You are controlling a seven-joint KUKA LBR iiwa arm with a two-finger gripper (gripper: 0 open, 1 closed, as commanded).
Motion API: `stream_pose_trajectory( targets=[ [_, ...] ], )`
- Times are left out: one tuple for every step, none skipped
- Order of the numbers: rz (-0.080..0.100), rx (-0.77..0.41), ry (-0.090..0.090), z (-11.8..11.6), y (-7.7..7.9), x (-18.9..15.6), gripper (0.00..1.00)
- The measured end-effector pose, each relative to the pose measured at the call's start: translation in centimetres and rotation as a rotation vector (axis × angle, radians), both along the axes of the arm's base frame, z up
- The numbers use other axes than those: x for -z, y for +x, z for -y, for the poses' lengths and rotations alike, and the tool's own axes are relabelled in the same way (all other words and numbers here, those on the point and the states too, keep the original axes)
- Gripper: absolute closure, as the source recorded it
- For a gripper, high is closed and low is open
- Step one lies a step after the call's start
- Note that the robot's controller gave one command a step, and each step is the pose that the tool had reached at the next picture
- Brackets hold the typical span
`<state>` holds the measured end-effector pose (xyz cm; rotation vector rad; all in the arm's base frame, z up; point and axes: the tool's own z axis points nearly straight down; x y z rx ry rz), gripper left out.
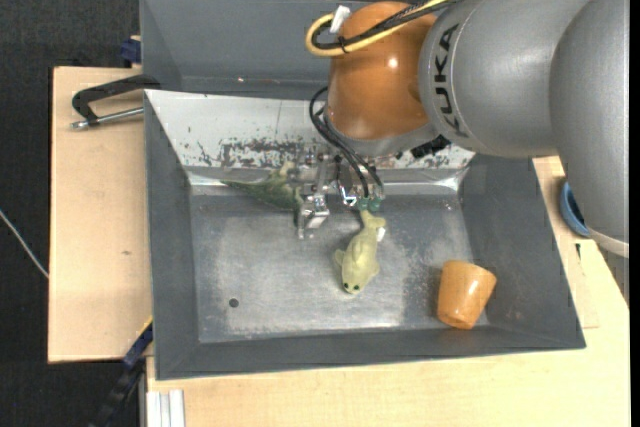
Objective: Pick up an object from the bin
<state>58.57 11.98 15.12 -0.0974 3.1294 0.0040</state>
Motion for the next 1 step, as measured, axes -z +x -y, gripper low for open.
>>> stream_pose_trajectory(
  targets=[
    [0.004,-0.033,0.001,-1.10,-0.29,-8.40,1.00]
  ],
)
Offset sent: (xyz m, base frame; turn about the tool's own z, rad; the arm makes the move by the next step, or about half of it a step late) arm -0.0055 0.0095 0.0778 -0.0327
